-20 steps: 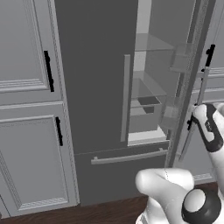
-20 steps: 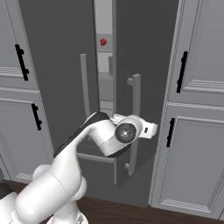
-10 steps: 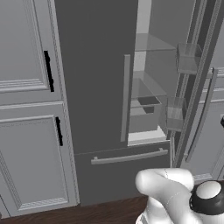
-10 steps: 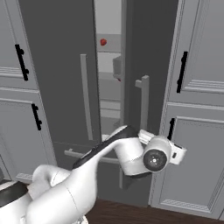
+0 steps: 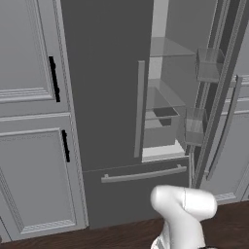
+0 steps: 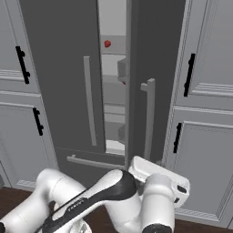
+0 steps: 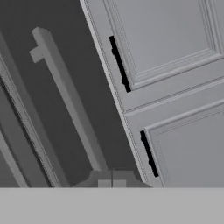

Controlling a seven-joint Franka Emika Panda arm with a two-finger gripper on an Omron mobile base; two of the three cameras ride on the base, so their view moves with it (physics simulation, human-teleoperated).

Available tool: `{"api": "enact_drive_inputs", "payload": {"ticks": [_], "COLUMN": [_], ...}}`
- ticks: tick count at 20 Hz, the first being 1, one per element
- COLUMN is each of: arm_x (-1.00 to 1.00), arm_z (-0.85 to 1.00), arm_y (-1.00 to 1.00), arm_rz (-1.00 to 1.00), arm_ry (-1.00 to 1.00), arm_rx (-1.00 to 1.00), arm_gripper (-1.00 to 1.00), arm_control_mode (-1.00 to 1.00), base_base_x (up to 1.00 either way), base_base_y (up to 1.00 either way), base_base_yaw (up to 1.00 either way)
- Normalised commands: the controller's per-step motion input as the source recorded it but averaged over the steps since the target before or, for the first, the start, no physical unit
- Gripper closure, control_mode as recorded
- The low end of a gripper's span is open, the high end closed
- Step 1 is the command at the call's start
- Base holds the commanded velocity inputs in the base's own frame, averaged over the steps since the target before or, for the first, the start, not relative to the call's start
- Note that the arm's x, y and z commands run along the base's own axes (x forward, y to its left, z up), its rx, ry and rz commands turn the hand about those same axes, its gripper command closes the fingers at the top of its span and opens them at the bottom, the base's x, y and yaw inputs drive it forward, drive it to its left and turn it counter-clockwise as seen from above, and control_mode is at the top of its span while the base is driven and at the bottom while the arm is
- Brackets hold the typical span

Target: Take the strawberry from the fridge and place it on top of the pancake, located on the dining counter.

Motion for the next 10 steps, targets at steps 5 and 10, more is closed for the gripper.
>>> {"api": "enact_drive_inputs", "payload": {"ticks": [5,10], "arm_x": [-0.32,-0.05], "arm_z": [0.0,0.0], "arm_y": [1.0,1.0], "arm_rz": [-0.02,-0.06], "arm_ry": [-0.21,-0.2], "arm_rx": [0.0,0.0], "arm_gripper": [1.0,1.0], "arm_control_mode": [-1.0,-1.0], "base_base_x": [0.0,0.0], "base_base_y": [0.0,0.0], "base_base_yaw": [0.0,0.0]}}
